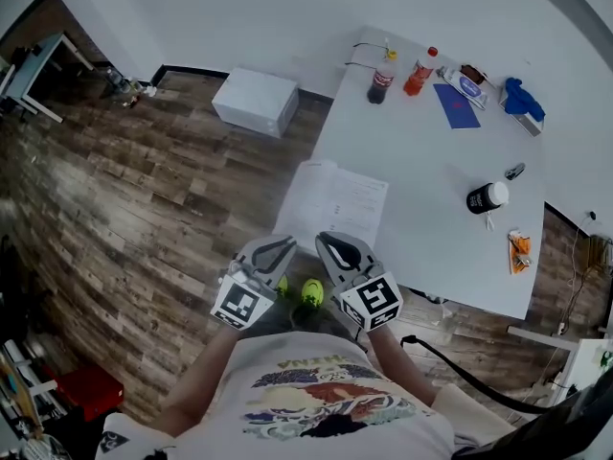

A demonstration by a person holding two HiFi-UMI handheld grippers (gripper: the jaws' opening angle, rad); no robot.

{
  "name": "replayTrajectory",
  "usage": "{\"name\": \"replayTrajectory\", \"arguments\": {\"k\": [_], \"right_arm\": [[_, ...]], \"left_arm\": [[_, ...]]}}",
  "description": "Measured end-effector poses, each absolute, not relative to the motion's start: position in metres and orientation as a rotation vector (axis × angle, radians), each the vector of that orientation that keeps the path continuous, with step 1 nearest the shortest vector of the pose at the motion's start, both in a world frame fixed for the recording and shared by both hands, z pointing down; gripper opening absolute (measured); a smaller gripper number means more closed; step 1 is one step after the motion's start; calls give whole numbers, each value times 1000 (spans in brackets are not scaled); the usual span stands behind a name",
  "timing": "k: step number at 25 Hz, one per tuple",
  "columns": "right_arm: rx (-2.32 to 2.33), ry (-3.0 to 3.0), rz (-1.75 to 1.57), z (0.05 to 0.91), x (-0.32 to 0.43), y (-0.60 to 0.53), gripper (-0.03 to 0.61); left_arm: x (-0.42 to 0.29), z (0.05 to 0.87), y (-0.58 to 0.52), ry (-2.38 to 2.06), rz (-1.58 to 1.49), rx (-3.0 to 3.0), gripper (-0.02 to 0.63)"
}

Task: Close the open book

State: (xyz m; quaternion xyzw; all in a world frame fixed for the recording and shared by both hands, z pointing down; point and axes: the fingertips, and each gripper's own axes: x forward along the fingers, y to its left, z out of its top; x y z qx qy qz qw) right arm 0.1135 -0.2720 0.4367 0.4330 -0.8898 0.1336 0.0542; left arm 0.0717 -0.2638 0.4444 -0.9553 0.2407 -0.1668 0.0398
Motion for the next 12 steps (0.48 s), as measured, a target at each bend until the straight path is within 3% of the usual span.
{"name": "replayTrajectory", "arguments": {"k": [12], "right_arm": [[1325,-2677,345,435,95,-289,28]], "left_arm": [[66,436,-283,664,-388,-2969,14]]}}
